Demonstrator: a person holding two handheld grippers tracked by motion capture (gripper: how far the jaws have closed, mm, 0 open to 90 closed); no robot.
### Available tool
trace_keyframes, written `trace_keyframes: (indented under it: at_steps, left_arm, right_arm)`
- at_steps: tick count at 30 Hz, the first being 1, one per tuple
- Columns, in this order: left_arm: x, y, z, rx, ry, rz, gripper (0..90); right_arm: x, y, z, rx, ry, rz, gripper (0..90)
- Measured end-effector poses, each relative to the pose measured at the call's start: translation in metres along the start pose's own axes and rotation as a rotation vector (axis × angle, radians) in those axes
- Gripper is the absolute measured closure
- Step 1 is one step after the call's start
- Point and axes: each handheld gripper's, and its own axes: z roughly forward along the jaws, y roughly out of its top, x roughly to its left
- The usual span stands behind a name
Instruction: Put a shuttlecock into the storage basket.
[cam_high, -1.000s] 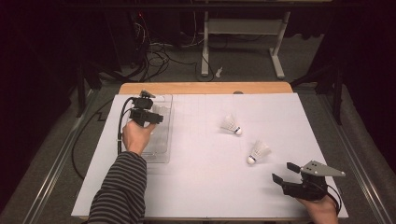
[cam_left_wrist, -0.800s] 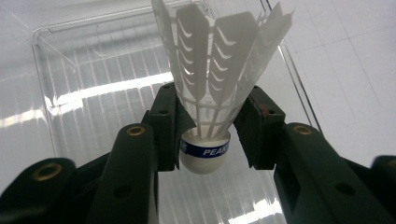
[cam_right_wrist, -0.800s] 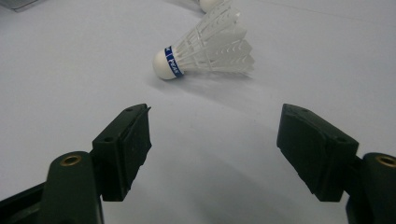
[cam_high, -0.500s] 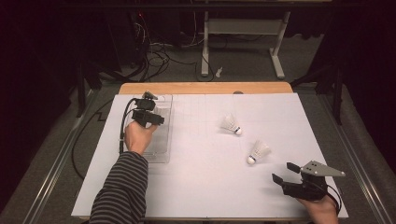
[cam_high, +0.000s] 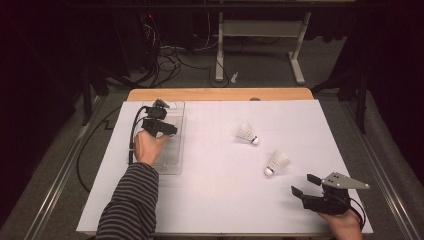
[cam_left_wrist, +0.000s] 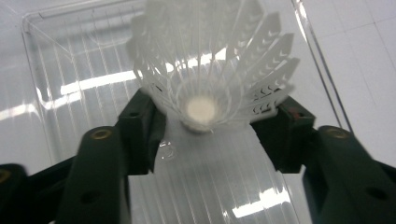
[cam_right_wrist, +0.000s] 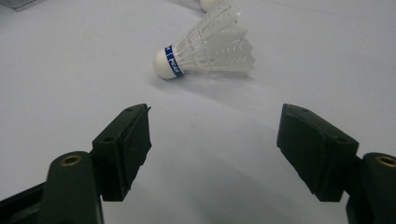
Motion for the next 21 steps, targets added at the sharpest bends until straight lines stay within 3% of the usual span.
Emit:
trace_keyframes:
  at_steps: [2, 8, 21]
  left_arm:
    - [-0.001, -0.001, -0.001, -0.012, 0.016, 0.008, 40.0]
    - [-0.003, -0.001, -0.004, -0.035, -0.001, 0.012, 36.0]
    - [-0.006, -0.009, -0.013, -0.075, -0.013, 0.037, 39.4]
  right_arm:
    - [0.0, 0.0, 0.0, 0.001, 0.0, 0.0, 26.4]
    - [0.0, 0.0, 0.0, 0.0, 0.0, -0.001, 26.4]
    - [0.0, 0.0, 0.0, 0.001, -0.003, -0.004, 26.4]
